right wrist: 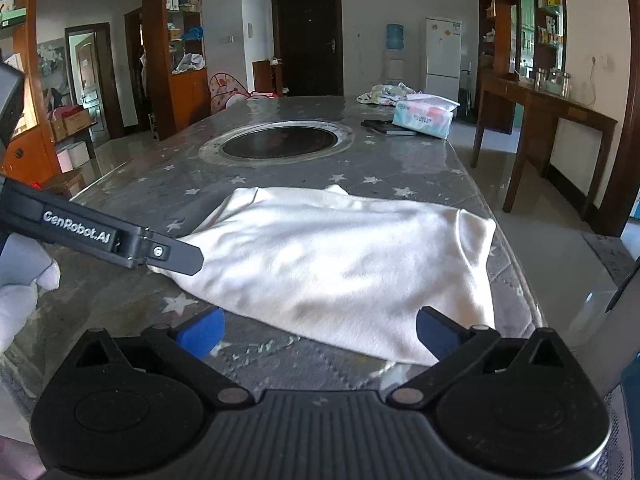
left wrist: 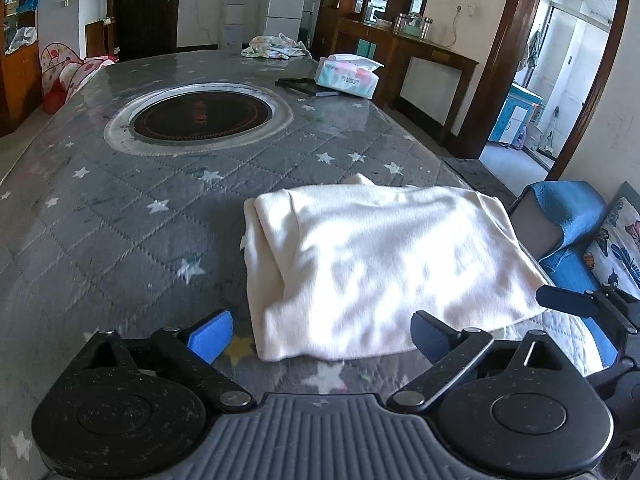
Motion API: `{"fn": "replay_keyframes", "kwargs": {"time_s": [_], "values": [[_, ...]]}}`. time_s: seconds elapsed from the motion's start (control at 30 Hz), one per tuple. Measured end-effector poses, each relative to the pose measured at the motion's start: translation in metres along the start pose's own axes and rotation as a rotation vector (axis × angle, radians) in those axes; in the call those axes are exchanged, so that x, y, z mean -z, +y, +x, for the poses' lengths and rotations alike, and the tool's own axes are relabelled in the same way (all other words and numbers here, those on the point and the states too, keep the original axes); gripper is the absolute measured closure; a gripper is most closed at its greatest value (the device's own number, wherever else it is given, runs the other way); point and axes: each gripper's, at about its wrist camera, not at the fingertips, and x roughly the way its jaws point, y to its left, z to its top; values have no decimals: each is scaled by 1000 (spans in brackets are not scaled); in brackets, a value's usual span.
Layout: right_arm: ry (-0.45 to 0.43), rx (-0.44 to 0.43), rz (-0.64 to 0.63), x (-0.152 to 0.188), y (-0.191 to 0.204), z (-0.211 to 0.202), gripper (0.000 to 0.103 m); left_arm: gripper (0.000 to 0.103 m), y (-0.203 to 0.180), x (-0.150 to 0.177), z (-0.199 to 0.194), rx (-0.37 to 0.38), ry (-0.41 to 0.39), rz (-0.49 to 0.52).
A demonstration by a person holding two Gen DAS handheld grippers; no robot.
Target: Fold clothes
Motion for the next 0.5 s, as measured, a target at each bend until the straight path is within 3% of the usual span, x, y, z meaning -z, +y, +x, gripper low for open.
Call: {"fn": "replay_keyframes", "kwargs": {"time_s": [0.5], "values": [[-30, -7, 85, 17, -7, -18, 0, 0, -19, 34, -20, -70, -23, 54]]}}
